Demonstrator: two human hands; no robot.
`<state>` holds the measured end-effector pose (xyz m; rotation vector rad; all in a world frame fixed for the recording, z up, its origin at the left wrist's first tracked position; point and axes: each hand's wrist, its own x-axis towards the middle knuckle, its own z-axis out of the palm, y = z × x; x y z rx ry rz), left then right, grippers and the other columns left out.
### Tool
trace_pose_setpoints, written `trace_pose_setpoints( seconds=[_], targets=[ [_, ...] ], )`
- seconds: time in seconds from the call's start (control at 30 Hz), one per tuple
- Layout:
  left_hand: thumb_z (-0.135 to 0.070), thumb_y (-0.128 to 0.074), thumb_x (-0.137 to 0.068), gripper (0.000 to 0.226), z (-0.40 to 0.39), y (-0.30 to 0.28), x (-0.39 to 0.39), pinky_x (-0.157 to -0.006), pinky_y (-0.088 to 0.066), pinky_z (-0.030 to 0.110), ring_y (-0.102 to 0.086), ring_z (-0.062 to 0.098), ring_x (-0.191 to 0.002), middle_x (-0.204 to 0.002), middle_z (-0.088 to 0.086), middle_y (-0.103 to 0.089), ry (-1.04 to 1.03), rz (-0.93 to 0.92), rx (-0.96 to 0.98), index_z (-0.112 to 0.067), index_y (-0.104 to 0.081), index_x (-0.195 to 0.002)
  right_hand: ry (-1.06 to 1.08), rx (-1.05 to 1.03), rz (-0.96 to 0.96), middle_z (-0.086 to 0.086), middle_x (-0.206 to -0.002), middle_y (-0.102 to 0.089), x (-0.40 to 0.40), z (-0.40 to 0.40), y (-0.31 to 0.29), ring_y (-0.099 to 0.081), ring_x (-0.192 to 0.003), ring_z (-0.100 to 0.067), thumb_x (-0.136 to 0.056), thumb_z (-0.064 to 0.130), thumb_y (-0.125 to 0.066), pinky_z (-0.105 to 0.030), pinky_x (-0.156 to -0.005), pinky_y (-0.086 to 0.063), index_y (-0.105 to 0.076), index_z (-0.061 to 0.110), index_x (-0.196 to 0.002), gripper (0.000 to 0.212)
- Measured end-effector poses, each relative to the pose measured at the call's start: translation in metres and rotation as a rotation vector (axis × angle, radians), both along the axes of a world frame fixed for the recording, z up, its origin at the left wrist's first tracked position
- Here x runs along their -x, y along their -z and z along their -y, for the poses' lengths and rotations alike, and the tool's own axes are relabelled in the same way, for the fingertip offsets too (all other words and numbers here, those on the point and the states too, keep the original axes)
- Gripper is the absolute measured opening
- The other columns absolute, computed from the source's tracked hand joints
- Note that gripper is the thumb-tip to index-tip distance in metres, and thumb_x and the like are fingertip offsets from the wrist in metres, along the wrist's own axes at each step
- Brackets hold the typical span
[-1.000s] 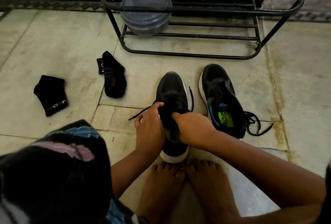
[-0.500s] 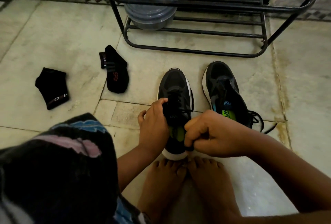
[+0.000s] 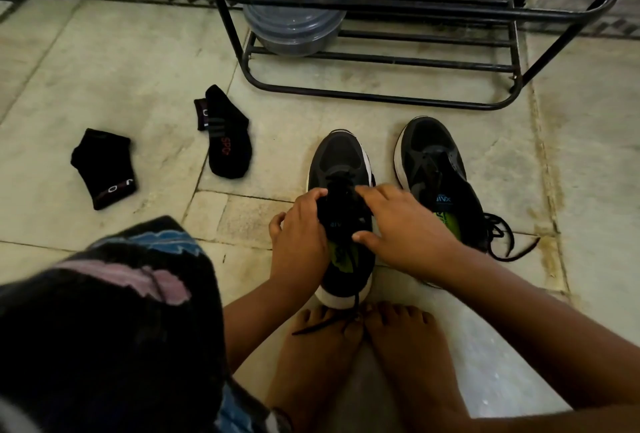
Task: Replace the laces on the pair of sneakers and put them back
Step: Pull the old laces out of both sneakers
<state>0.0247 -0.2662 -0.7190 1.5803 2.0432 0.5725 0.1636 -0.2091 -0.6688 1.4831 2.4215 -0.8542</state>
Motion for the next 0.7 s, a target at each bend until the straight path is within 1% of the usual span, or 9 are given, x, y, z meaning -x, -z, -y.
trace_pose_setpoints(
  seconds=[0.1,0.2,0.3,0.37,0.4,0.47,0.57,0.63,0.7],
  targets=[
    [-0.041,-0.015,-0.078,0.067,0.0,0.0,0.001,-0.108,-0.02,0.038,-0.048,0.014,-0.123,-0.134,0.0,-0.049,0.003,-0.003,0.024,-0.017,-0.037,-0.137,0.001,-0.109,0.02,-0.003,-0.112,-0.058,0.002,0.012,0.009,-0.051,-0.105,-0.021,-0.093,0.036,-0.052,-0.035,-0.086,-0.048,-0.039,0.019,-0.129,0.041],
    [-0.046,-0.015,-0.078,0.069,-0.001,0.001,0.0,-0.107,-0.02,0.035,-0.047,0.013,-0.125,-0.135,-0.002,-0.048,-0.009,-0.009,0.031,-0.019,-0.036,-0.137,-0.037,-0.173,-0.046,0.003,-0.083,-0.056,-0.001,0.012,0.003,-0.053,-0.083,-0.015,-0.096,0.033,-0.047,-0.029,-0.07,-0.045,-0.051,0.021,-0.109,0.018],
    [-0.054,-0.005,-0.068,0.084,-0.001,-0.001,-0.001,-0.106,-0.02,0.035,-0.046,0.011,-0.125,-0.135,-0.003,-0.048,-0.014,0.026,0.028,-0.018,-0.037,-0.137,-0.151,0.13,-0.162,0.006,-0.077,-0.058,-0.003,0.011,-0.013,-0.057,-0.074,-0.01,-0.093,0.031,-0.054,-0.025,-0.071,-0.049,-0.059,0.023,-0.102,0.013],
    [-0.053,-0.006,-0.071,0.08,-0.001,-0.001,0.0,-0.106,-0.02,0.035,-0.046,0.012,-0.124,-0.135,-0.003,-0.048,-0.014,0.03,0.019,-0.018,-0.038,-0.136,-0.283,0.348,-0.201,0.008,-0.081,-0.061,-0.003,0.012,-0.022,-0.057,-0.074,-0.004,-0.092,0.031,-0.057,-0.018,-0.072,-0.047,-0.065,0.022,-0.1,0.015],
    [-0.049,-0.01,-0.076,0.074,-0.001,0.0,0.0,-0.105,-0.02,0.035,-0.046,0.013,-0.125,-0.135,-0.002,-0.049,-0.014,0.027,0.012,-0.017,-0.038,-0.136,-0.299,0.386,-0.23,0.009,-0.077,-0.06,-0.003,0.013,-0.024,-0.055,-0.07,-0.002,-0.092,0.031,-0.057,-0.015,-0.069,-0.045,-0.067,0.02,-0.096,0.015],
    [-0.038,-0.017,-0.08,0.064,-0.001,0.0,0.001,-0.106,-0.02,0.035,-0.045,0.014,-0.126,-0.136,-0.001,-0.048,-0.009,0.024,0.02,-0.017,-0.037,-0.137,-0.185,0.296,-0.283,0.008,-0.066,-0.054,0.0,0.008,-0.02,-0.05,-0.059,-0.002,-0.092,0.032,-0.056,-0.015,-0.062,-0.041,-0.068,0.018,-0.091,0.019],
    [-0.036,-0.018,-0.08,0.064,0.0,0.0,0.0,-0.108,-0.02,0.037,-0.044,0.014,-0.127,-0.137,0.001,-0.046,0.008,0.024,0.028,-0.017,-0.036,-0.138,0.082,0.058,-0.304,0.006,-0.072,-0.058,0.002,-0.007,-0.002,-0.055,-0.068,-0.005,-0.092,0.029,-0.057,-0.026,-0.071,-0.049,-0.061,0.02,-0.113,0.023],
    [-0.035,-0.018,-0.084,0.059,0.001,0.003,0.0,-0.107,-0.021,0.036,-0.045,0.014,-0.126,-0.136,0.0,-0.046,0.004,0.019,0.022,-0.018,-0.037,-0.137,0.086,0.016,-0.284,0.003,-0.088,-0.06,0.005,-0.012,0.008,-0.059,-0.083,-0.012,-0.091,0.029,-0.059,-0.031,-0.082,-0.051,-0.048,0.023,-0.133,0.044],
    [-0.023,-0.028,-0.095,0.042,0.0,0.009,0.002,-0.106,-0.022,0.034,-0.045,0.012,-0.125,-0.134,-0.003,-0.047,-0.021,0.016,0.011,-0.02,-0.039,-0.135,0.009,-0.001,-0.223,0.001,-0.101,-0.055,0.008,-0.013,0.015,-0.056,-0.094,-0.015,-0.09,0.03,-0.059,-0.03,-0.085,-0.048,-0.04,0.024,-0.141,0.055]
  ],
)
